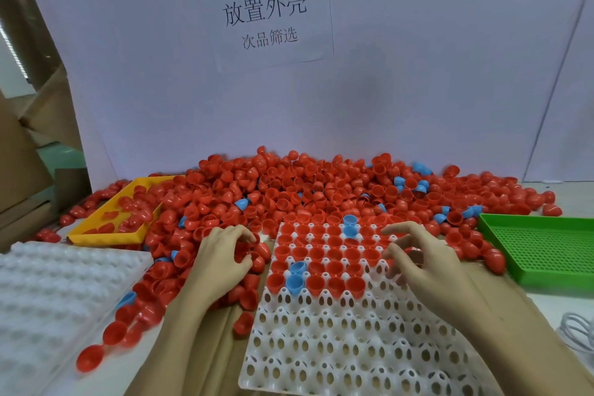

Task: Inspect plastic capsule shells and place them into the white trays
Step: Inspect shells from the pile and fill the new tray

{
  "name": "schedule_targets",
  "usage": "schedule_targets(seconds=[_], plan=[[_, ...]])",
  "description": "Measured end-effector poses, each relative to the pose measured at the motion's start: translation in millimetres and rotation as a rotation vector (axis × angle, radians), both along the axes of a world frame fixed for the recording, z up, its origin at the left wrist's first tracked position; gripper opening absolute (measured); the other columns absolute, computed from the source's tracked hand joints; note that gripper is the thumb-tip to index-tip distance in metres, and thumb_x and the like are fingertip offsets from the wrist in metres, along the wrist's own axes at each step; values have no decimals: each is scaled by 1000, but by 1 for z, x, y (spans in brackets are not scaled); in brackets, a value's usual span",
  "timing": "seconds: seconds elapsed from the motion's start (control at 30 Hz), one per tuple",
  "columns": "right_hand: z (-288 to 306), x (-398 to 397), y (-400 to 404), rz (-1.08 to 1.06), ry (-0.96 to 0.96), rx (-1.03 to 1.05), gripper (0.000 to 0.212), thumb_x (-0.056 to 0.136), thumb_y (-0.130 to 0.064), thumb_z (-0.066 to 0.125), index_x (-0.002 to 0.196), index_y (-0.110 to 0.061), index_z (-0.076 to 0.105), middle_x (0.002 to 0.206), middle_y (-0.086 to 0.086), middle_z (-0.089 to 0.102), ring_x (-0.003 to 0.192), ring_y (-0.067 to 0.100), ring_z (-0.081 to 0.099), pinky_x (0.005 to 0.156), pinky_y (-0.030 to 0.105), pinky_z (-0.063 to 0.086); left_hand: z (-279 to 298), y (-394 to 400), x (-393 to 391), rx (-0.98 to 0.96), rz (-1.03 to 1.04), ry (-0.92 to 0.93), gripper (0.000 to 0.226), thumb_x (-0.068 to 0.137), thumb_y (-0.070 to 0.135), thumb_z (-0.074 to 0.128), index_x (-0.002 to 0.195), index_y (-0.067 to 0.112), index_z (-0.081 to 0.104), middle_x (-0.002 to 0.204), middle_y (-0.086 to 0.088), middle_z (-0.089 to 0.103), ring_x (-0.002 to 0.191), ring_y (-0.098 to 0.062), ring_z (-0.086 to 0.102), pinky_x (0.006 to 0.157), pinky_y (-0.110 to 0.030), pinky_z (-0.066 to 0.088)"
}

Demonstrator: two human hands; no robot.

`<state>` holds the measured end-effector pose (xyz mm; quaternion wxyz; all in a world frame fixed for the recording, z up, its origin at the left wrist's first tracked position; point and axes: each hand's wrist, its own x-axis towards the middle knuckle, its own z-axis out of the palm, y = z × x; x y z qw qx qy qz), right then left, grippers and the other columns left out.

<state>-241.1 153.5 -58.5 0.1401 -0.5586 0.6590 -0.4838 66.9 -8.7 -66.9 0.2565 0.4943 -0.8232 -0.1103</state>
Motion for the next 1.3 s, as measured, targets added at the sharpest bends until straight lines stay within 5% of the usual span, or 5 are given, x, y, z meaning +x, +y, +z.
schedule_targets(seconds=[0.4,0.6,0.87,1.1,1.3], plan=[[7,6,3,13,-20,6,24,104,-10,60,115,-31,65,86,-4,74,73,11,76,65,36,64,8,11,-14,-200,27,426,21,87,6,79,93,26,76,101,16,70,105,-10,64,98,-27,49],[17,16,9,207,-172,-4,24,102,-12,66,117,-30,68,91,-5,75,78,18,77,68,35,64,21,57,-56,71,-276,816,18,92,11,79,98,28,79,100,4,78,96,-14,75,82,-18,57],[13,36,9,430,-160,-22,46,88,-27,84,129,-37,68,109,-4,70,82,26,76,70,40,66,12,91,-82,227,-433,683,11,96,17,76,100,27,79,98,5,78,98,-21,75,87,-35,61],[18,32,10,351,-241,-94,32,92,-16,76,118,-35,73,112,-5,75,87,25,79,72,29,63,23,90,-78,434,-467,873,24,93,26,76,116,19,75,112,1,78,112,-15,72,96,-22,55],[29,30,16,418,-366,-105,31,94,-10,73,124,-19,71,112,4,78,89,29,79,75,28,62,22,93,-79,295,-554,852,39,86,12,86,121,19,71,120,1,74,119,-21,70,101,-24,54]])
